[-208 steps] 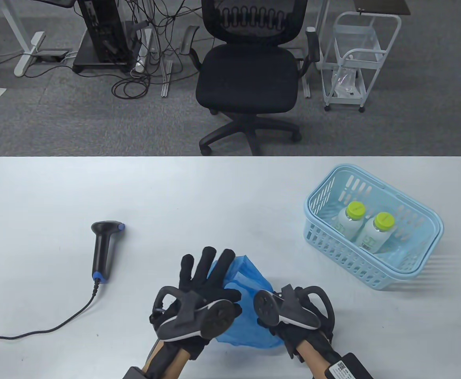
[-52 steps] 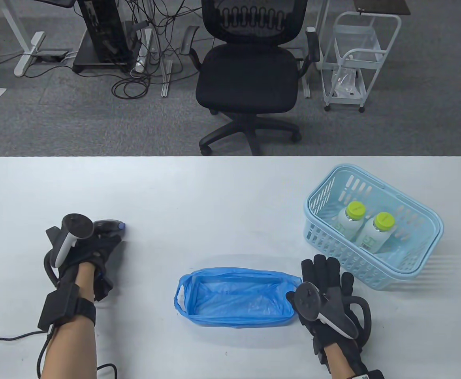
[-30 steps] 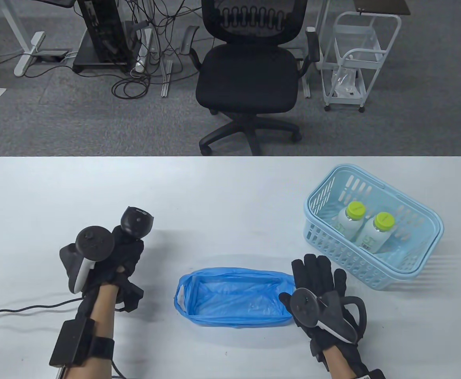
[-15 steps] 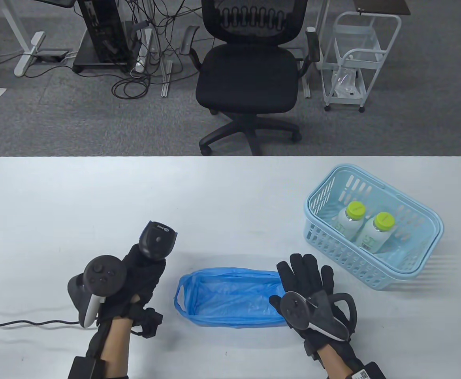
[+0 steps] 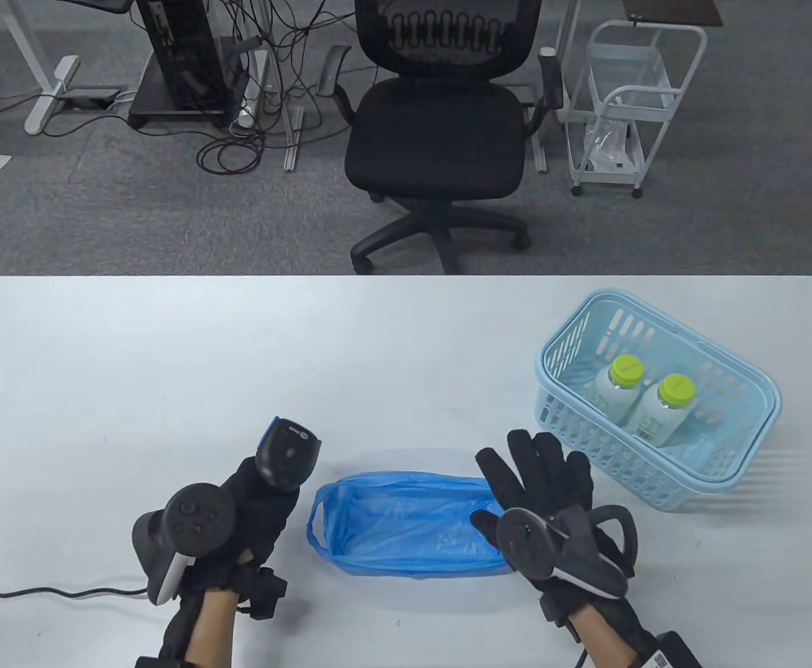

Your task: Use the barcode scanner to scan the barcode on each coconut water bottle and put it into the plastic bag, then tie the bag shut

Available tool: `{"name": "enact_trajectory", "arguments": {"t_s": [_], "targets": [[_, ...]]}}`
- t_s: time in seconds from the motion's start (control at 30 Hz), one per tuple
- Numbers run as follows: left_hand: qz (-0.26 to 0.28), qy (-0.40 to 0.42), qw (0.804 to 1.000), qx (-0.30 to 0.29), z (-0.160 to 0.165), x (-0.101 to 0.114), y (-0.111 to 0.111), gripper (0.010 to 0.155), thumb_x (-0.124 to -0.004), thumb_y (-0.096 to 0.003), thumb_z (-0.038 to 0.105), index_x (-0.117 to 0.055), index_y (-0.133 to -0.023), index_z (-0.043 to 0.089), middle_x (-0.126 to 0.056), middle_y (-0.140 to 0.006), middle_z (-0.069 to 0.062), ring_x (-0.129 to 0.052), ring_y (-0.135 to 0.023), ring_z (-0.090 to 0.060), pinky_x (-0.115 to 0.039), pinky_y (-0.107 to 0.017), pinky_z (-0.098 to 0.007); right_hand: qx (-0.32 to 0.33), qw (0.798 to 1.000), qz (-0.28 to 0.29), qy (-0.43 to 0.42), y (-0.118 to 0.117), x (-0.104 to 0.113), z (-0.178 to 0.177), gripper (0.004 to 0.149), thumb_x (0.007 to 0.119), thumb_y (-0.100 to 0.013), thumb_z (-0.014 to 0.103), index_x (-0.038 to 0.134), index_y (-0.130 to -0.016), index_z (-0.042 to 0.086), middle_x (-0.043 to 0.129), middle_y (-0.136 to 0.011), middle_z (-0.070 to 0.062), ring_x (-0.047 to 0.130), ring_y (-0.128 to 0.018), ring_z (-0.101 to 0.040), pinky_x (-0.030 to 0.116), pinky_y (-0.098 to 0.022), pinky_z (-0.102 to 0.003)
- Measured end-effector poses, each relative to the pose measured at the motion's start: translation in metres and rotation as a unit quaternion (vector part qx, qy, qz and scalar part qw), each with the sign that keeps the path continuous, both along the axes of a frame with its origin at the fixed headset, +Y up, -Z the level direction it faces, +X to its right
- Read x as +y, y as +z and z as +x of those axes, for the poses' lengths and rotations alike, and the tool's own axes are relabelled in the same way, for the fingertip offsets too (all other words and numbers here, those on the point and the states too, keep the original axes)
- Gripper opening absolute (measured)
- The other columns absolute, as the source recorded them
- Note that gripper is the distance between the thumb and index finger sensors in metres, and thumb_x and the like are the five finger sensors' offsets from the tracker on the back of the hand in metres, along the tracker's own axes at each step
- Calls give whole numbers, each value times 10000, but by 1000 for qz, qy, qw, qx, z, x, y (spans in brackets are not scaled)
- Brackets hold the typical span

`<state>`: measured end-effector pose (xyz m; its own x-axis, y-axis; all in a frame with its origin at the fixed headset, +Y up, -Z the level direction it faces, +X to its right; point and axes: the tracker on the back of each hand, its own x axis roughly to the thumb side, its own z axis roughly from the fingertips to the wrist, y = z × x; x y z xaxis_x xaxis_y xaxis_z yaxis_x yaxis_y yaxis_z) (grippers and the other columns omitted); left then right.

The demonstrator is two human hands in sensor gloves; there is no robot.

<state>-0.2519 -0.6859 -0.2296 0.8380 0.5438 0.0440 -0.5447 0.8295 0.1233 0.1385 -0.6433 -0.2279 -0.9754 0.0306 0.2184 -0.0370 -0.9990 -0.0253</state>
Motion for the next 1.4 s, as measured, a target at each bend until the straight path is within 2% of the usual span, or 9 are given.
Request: {"name": "enact_trajectory", "arguments": {"t_s": [0.1, 0.17, 0.3, 0.43, 0.77, 0.97, 1.17, 1.3, 1.4], "targets": [[4, -13, 1000, -1, 1, 3, 3, 438, -904, -643, 421, -817, -1007, 193, -974, -829, 44, -1061, -605, -192, -918, -484, -500, -33, 999, 14, 7, -23, 33, 25, 757, 662, -555, 592, 302, -1156, 304, 251, -1243, -178, 317, -1116, -514, 322, -765, -729], [8, -21, 1000, 1, 2, 4, 4, 438, -907, -638, 416, -817, -1005, 194, -974, -828, 46, -1063, -604, -188, -920, -484, -499, -96, 995, 6, -22, -44, 54, 48, 746, 687, -554, 582, 322, -1155, 331, 270, -1256, -150, 327, -1136, -493, 312, -791, -719], [13, -11, 1000, 2, 2, 5, 7, 436, -906, -640, 416, -816, -1006, 197, -973, -828, 47, -1062, -606, -187, -919, -486, -497, -156, 987, -24, -12, -82, 70, 81, 737, 715, -561, 560, 327, -1152, 352, 309, -1258, -152, 371, -1146, -486, 324, -805, -715], [21, -12, 1000, 1, 2, 7, 7, 438, -903, -641, 420, -814, -1007, 198, -973, -829, 50, -1061, -608, -186, -918, -488, -497, -205, 975, -61, 61, -122, 66, 107, 765, 752, -549, 555, 314, -1146, 362, 354, -1251, -160, 416, -1141, -485, 354, -800, -715], [17, 18, 999, -34, -2, 4, 5, 440, -903, -642, 421, -809, -1012, 201, -969, -836, 52, -1058, -617, -186, -916, -495, -496, -226, 922, -236, 207, -194, 12, 113, 812, 807, -505, 558, 294, -1117, 411, 503, -1216, -120, 604, -1104, -418, 423, -800, -686], [13, 20, 999, -45, -1, 4, 3, 441, -901, -641, 425, -808, -1012, 205, -967, -838, 55, -1058, -618, -184, -915, -497, -495, -230, 917, -253, 206, -209, 1, 110, 672, 837, -510, 497, 491, -1080, 413, 699, -1128, -32, 754, -1043, -326, 507, -799, -638], [21, 38, 994, -105, -1, 6, 5, 443, -901, -644, 422, -802, -1018, 206, -963, -844, 56, -1055, -627, -184, -912, -504, -494, -198, 931, -208, 225, -204, 5, 102, 629, 845, -504, 494, 590, -1066, 371, 798, -1041, -21, 835, -960, -279, 552, -788, -604], [33, 59, 990, -125, -4, 6, 4, 444, -900, -643, 427, -800, -1017, 211, -963, -845, 60, -1054, -630, -180, -912, -508, -492, -192, 948, -143, 210, -189, 30, 103, 645, 784, -533, 494, 543, -1100, 302, 771, -1033, -56, 810, -949, -310, 548, -772, -621], [42, 69, 987, -139, -5, 7, 5, 445, -899, -643, 427, -799, -1018, 210, -961, -847, 61, -1053, -632, -180, -911, -509, -492, -178, 962, -99, 183, -171, 62, 103, 635, 743, -554, 493, 530, -1111, 275, 744, -1034, -72, 787, -948, -327, 540, -769, -628]]}}
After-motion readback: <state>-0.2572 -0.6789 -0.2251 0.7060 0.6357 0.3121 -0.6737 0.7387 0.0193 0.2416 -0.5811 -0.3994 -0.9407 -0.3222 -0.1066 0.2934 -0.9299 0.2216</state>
